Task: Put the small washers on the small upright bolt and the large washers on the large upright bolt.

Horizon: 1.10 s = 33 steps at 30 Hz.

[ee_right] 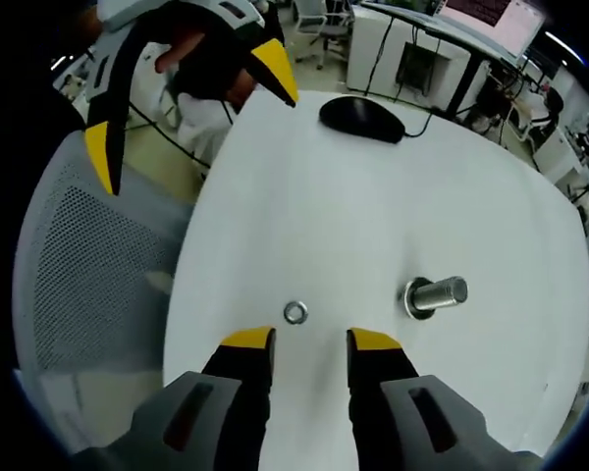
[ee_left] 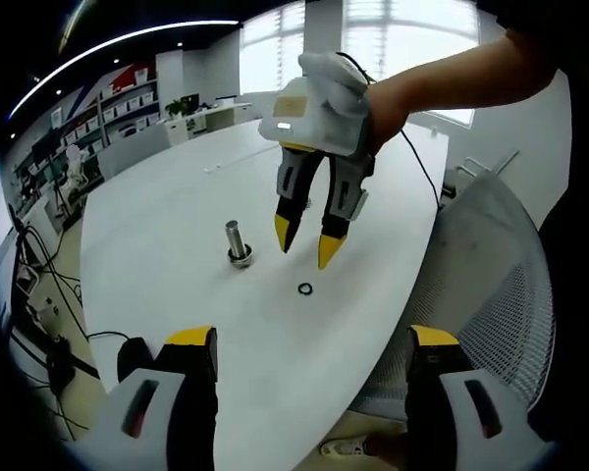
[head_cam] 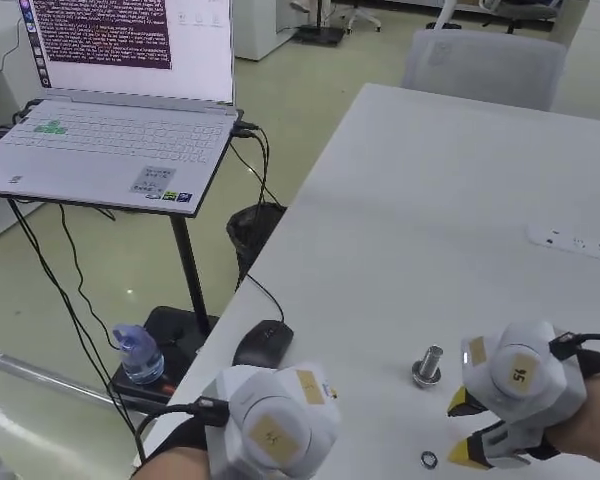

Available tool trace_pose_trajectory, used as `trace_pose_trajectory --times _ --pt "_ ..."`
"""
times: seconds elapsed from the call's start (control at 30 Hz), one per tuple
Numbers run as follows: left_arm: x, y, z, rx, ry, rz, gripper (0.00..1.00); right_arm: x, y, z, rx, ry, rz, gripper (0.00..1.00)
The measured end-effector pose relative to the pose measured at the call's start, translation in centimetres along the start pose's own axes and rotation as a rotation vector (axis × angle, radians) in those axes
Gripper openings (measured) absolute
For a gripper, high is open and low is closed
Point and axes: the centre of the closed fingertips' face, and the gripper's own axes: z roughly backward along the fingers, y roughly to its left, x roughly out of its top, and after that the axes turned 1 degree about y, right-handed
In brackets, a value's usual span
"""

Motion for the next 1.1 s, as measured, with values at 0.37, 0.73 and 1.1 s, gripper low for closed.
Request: trace_pose_trajectory --times 0.37,0.73,1.1 --pt "-0.1 0.4 0.2 0.005 -0.018 0.000 0.78 0.6 0.8 -2.2 0.011 0.008 0.025 0.29" --pt "-0.2 0.7 -0.2 0.003 -0.048 0.009 0.79 0.2 0.9 -3.5 0.018 0.029 0.036 0.27" --pt "-0.5 0.7 -0.4 -0.010 -0.039 0.002 0.78 0.1 0.8 -3.5 0.009 0.041 0.058 0.21"
